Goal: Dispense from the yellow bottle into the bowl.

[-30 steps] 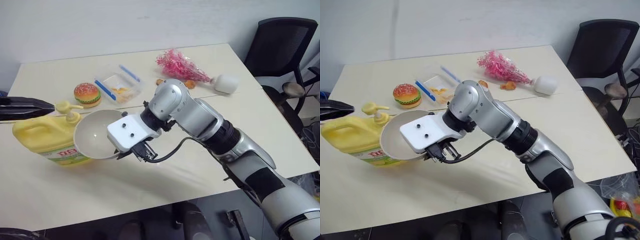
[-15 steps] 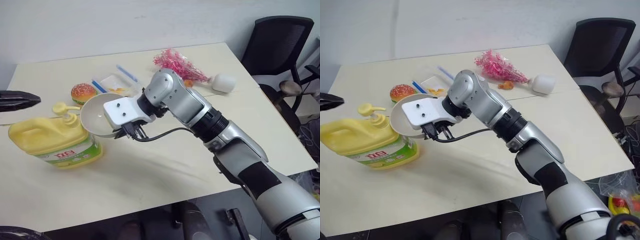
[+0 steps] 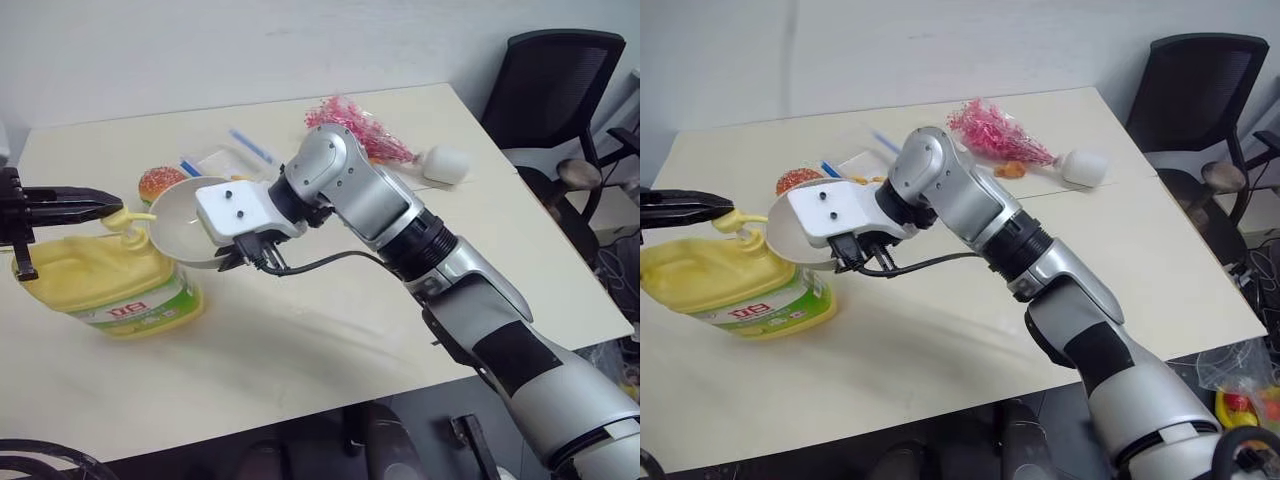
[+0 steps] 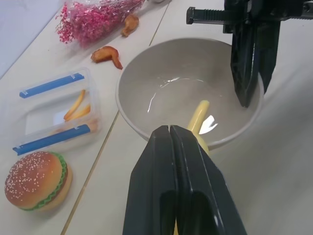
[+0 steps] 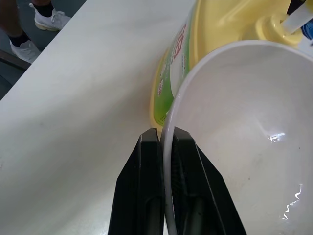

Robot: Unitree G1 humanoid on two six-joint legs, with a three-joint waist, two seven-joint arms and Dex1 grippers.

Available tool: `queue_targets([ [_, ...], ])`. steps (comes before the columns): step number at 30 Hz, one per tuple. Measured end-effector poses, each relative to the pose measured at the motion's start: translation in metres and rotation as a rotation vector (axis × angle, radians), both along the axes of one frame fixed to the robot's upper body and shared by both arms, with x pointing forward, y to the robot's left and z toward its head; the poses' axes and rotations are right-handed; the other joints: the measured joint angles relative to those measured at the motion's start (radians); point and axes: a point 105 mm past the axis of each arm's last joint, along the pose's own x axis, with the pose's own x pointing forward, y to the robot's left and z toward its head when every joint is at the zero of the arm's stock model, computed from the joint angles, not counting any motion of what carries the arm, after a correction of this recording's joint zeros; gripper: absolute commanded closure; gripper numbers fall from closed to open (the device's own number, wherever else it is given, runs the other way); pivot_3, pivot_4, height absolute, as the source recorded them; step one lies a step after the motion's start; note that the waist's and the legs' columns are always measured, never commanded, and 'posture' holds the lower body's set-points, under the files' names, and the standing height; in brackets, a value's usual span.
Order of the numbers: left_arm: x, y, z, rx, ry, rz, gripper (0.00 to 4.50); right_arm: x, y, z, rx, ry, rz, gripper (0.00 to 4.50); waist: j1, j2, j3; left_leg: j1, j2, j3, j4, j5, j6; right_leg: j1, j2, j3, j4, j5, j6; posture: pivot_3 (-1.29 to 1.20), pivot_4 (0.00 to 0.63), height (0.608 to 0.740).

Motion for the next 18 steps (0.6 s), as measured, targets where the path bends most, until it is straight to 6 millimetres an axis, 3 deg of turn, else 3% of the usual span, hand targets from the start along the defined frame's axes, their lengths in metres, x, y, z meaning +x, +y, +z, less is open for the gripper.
queue_targets([
  [18,-0.0024,0.0028,-0.0068,0.084,-0.050,-0.024,4.45,-0.0105,-0.0001,0.0057,-0.009,-0.014,0.040,4.50,-0.002,0.000,0.000,0.003,0.000,0.002,-0.001,0.000,0.000,0.000,0.000,0.002,0.001,0.000,0.000,0.00,0.150,0.740],
])
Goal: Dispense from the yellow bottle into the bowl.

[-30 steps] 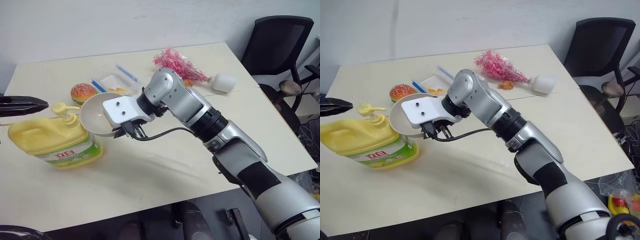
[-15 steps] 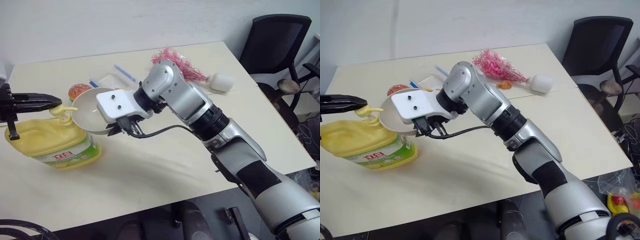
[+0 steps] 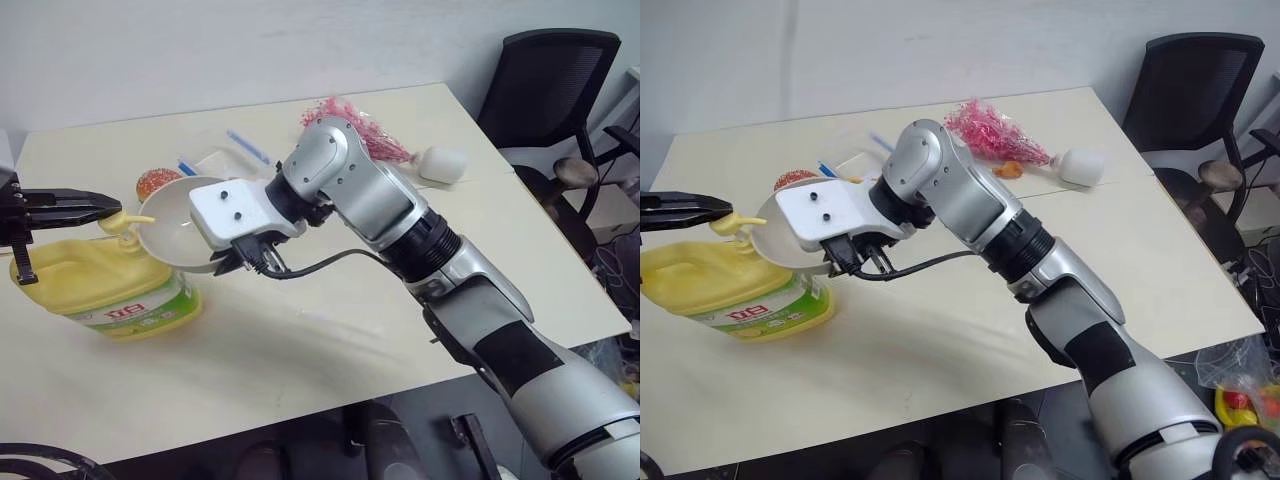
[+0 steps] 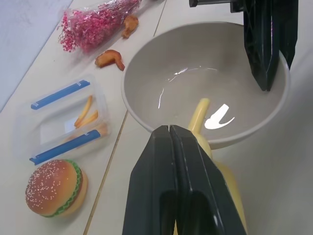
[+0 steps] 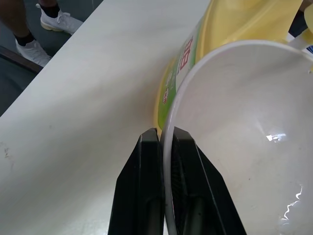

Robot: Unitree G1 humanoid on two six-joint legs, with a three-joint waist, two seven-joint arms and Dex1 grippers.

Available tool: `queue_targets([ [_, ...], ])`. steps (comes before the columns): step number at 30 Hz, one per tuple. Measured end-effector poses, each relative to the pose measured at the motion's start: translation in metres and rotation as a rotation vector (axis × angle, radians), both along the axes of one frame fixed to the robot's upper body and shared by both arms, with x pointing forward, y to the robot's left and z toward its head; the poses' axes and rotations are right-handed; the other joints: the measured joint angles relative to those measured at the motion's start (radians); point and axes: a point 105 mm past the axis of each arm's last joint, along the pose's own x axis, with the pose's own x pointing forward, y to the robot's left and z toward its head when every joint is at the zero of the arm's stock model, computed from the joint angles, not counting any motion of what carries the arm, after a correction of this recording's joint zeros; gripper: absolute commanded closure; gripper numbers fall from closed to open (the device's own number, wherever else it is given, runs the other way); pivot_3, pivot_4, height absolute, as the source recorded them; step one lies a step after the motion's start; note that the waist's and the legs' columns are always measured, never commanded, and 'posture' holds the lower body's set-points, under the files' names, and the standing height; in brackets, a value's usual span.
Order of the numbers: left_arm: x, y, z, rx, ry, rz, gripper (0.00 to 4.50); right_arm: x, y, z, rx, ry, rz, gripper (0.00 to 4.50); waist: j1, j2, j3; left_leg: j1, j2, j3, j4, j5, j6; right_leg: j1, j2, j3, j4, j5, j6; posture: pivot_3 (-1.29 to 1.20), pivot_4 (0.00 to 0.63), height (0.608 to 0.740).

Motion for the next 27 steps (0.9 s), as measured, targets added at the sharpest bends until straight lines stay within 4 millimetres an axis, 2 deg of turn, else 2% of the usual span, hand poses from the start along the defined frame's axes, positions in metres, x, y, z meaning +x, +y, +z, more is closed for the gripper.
queue_targets([
  [11,-0.001,0.004,-0.005,0.065,-0.039,0.004,4.45,0.000,0.000,0.000,-0.002,0.005,-0.003,4.50,0.001,0.002,0.000,0.003,0.000,0.001,0.000,0.000,0.000,0.001,0.000,0.001,0.001,0.000,0.000,0.00,0.150,0.740],
  [27,0.004,-0.004,-0.013,0.087,-0.064,-0.015,4.45,0.001,0.000,-0.001,-0.008,0.016,-0.014,4.50,0.006,0.011,-0.004,0.006,0.000,0.001,-0.001,0.000,0.000,0.008,0.000,0.001,0.000,0.000,0.000,0.00,0.150,0.740],
])
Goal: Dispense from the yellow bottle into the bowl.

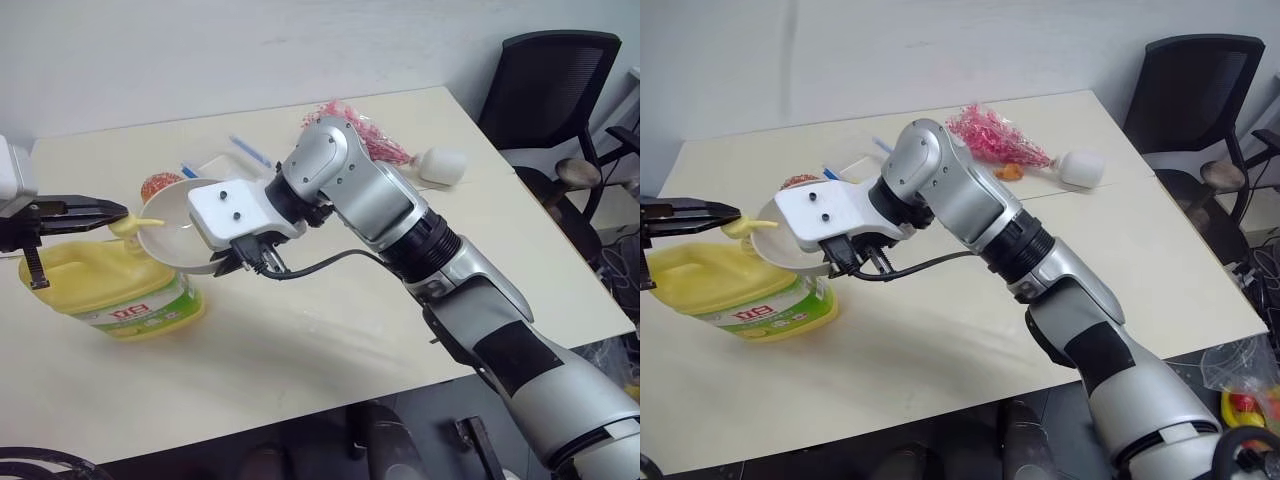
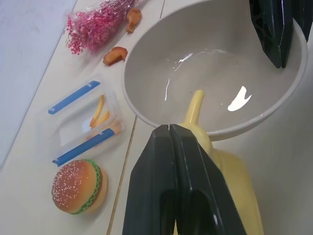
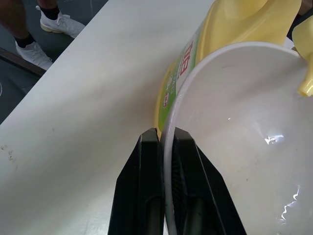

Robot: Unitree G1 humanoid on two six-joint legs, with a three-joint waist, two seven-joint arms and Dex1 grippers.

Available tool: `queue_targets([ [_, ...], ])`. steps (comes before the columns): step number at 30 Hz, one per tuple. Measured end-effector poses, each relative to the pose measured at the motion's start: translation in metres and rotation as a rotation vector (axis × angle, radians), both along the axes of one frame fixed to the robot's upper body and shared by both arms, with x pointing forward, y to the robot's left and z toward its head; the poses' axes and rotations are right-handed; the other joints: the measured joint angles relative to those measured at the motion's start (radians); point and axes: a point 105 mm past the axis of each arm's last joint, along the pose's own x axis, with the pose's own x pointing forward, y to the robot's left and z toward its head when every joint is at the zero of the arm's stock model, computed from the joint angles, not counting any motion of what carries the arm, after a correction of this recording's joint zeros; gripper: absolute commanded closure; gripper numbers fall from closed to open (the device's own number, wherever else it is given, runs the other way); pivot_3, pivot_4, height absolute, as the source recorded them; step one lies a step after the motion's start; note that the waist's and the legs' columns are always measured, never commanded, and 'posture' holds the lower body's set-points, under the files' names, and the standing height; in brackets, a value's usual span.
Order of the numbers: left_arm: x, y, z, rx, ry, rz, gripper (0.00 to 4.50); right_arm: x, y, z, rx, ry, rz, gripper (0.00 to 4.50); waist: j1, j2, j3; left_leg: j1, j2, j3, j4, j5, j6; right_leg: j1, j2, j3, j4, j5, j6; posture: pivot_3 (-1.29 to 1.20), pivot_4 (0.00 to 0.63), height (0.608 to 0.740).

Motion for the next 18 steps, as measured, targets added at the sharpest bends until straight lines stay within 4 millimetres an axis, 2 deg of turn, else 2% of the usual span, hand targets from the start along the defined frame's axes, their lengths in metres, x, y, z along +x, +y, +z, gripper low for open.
queue_targets([
  [9,0.001,-0.001,-0.004,0.005,-0.010,-0.011,4.45,0.001,0.000,-0.001,-0.003,0.003,-0.005,4.50,0.005,0.002,0.000,0.010,0.000,0.000,-0.002,0.000,0.000,0.007,0.000,0.001,0.000,0.000,-0.001,0.00,0.150,0.740],
  [18,0.003,0.000,-0.013,0.031,-0.005,-0.008,4.45,0.004,0.001,-0.005,-0.015,0.020,-0.018,4.50,0.009,0.011,-0.006,0.012,0.000,0.003,-0.006,0.000,0.000,0.009,0.000,0.003,-0.001,-0.001,-0.001,0.00,0.150,0.740],
])
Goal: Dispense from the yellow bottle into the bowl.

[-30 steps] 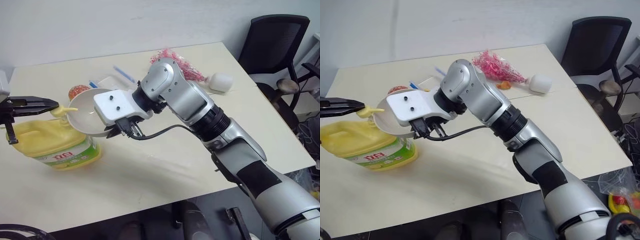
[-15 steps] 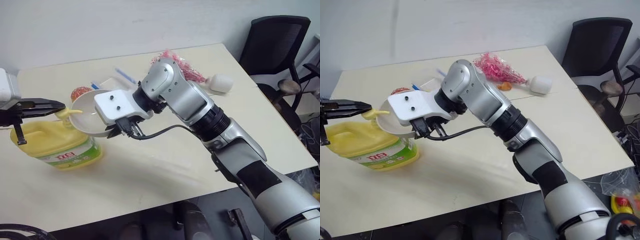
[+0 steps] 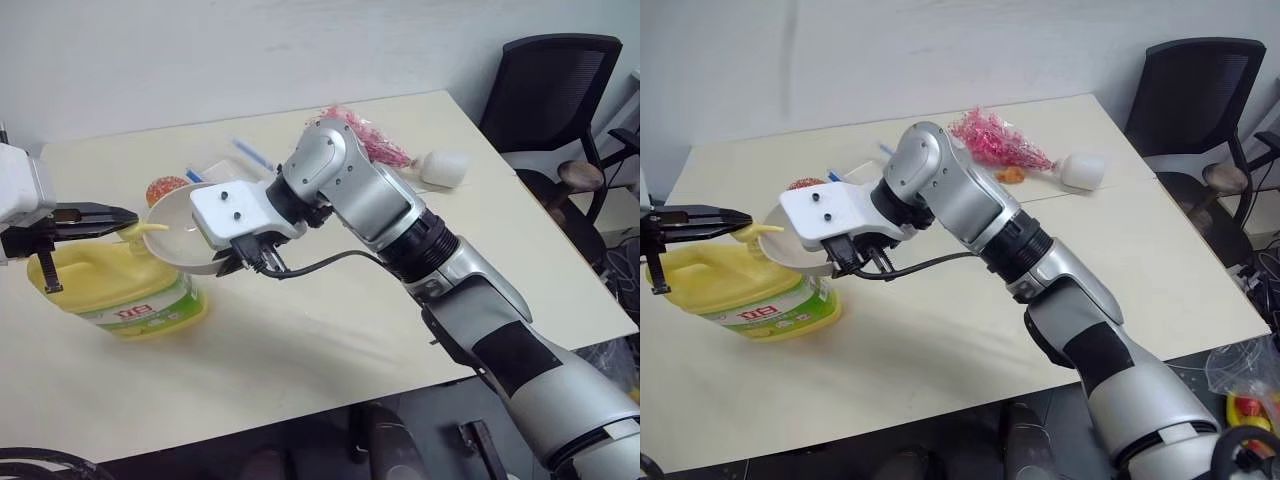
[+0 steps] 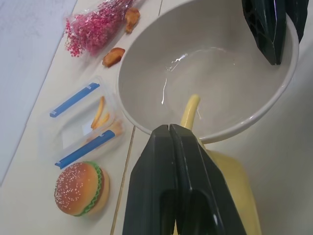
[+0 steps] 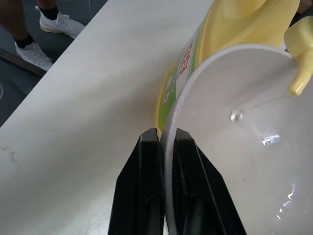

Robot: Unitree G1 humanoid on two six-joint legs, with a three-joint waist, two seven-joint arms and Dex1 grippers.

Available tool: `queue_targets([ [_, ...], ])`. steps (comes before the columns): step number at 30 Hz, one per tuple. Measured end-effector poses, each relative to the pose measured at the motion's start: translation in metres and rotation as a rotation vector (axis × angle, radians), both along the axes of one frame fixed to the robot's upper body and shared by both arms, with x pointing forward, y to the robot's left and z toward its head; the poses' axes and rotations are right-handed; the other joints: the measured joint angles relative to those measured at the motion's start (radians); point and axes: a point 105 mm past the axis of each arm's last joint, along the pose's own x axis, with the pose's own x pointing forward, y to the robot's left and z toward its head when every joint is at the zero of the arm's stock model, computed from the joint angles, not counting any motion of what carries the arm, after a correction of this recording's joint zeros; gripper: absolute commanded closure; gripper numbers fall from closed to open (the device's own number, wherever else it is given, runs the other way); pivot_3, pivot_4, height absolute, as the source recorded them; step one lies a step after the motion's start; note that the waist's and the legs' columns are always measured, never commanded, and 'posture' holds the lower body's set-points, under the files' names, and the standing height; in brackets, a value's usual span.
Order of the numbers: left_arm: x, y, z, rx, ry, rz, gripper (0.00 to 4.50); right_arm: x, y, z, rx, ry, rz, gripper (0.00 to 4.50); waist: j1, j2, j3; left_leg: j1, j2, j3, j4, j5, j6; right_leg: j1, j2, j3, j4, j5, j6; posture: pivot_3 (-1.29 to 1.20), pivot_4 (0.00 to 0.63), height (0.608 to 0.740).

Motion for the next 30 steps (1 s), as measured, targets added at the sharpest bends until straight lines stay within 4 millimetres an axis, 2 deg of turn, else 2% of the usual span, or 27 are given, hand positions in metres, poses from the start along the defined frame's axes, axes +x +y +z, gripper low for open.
queue_targets([
  [12,0.002,0.001,-0.003,-0.002,-0.011,0.009,4.45,0.001,0.000,-0.002,-0.008,-0.013,0.000,4.50,0.005,0.004,-0.002,0.002,0.000,0.003,-0.003,0.000,0.000,0.001,0.000,0.003,0.000,0.000,0.000,0.00,0.150,0.740],
  [16,0.001,-0.001,0.002,-0.077,0.070,0.034,4.45,0.002,-0.001,-0.001,-0.008,-0.020,0.003,4.50,0.007,0.002,-0.002,0.002,0.000,0.003,-0.003,0.000,0.000,-0.001,0.001,0.003,0.000,0.000,0.000,0.00,0.150,0.740],
  [20,-0.010,-0.015,0.017,-0.169,0.202,0.002,4.45,0.002,-0.004,0.003,0.007,-0.033,0.004,4.50,0.009,-0.007,0.004,0.000,0.000,0.001,-0.003,0.000,0.000,-0.004,0.001,0.000,-0.002,0.000,0.000,0.00,0.150,0.740],
  [23,-0.018,-0.021,0.047,-0.242,0.180,-0.016,4.45,0.005,-0.012,0.002,0.007,-0.038,-0.006,4.50,0.009,-0.022,0.009,-0.005,0.001,-0.003,-0.002,0.001,-0.001,-0.005,0.001,-0.004,-0.005,0.000,0.000,0.00,0.150,0.740],
  [26,-0.026,-0.023,0.074,-0.253,0.121,-0.016,4.45,0.008,-0.019,-0.003,0.005,-0.026,-0.019,4.50,0.011,-0.023,0.011,-0.007,0.000,-0.005,-0.002,0.000,-0.001,-0.005,0.001,-0.007,-0.008,0.000,0.000,0.00,0.150,0.740],
  [30,-0.032,-0.018,0.088,-0.264,0.083,0.004,4.45,0.014,-0.035,-0.011,-0.003,-0.012,-0.057,4.50,0.012,-0.023,0.012,-0.010,0.000,-0.007,-0.002,0.000,-0.001,-0.005,0.001,-0.010,-0.010,0.000,0.000,0.00,0.150,0.740],
])
